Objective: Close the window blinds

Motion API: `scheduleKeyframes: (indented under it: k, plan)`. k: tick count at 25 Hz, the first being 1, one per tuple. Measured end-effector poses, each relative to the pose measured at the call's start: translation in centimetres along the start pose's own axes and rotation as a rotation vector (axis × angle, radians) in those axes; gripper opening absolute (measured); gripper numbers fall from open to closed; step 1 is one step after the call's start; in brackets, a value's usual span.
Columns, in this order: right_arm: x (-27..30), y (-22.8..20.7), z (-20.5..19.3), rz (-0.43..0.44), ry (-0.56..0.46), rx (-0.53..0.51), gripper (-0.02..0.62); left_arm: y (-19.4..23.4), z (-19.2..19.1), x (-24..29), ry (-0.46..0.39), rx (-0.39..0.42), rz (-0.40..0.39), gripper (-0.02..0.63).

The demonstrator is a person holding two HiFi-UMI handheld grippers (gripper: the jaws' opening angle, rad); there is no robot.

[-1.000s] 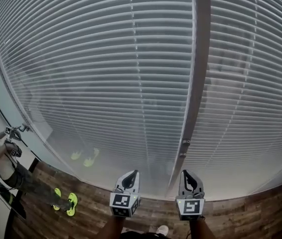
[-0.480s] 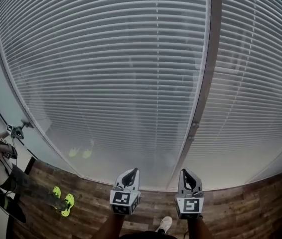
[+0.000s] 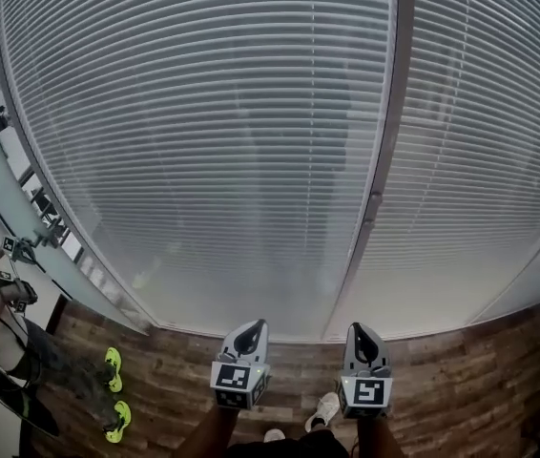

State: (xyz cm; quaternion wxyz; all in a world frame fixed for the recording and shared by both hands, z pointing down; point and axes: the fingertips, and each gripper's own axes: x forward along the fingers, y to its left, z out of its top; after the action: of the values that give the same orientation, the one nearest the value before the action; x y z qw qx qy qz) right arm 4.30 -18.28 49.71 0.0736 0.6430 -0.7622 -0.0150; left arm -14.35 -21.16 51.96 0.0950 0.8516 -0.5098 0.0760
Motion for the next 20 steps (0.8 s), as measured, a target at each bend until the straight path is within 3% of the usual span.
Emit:
scheduleKeyframes:
  k: [2, 4, 9, 12, 14, 17, 20]
  plan:
    - [0.8, 1.9, 0.2, -0.012, 0.025, -0.001, 0.003, 2.0, -0.1, -0.2, 0.022, -0.015, -0.015, 0.000]
    - [-0.7, 2.4, 0.0, -0.013, 0.038, 0.001, 0.003, 1.4, -0.3, -1.5, 0.027, -0.014, -0.019, 0.000]
    - [-10.3, -2.4, -0.9, -0.011, -0.086, -0.029, 0.003, -8.6, -1.4, -6.1, -0.087, 0.045, -0.006, 0.000]
    - [-11.0, -6.0, -1.3, -0.013, -0.056, 0.007, 0.003, -11.9, -1.1, -4.5, -0.028, 0.053, -0.006, 0.000]
    - [-10.5, -6.5, -0.7, -0.011, -0.033, 0.030, 0.003, -12.1, -0.3, -3.9, -0.004, 0.051, -0.009, 0.000]
    - [-10.7, -4.5, 2.6, -0.011, -0.084, -0.033, 0.003, -10.6, 2.1, -5.9, -0.095, 0.034, -0.005, 0.000]
    - [-10.8, -2.0, 7.1, -0.076, -0.106, -0.097, 0.003, -8.3, 4.8, -6.8, -0.148, 0.006, -0.076, 0.000]
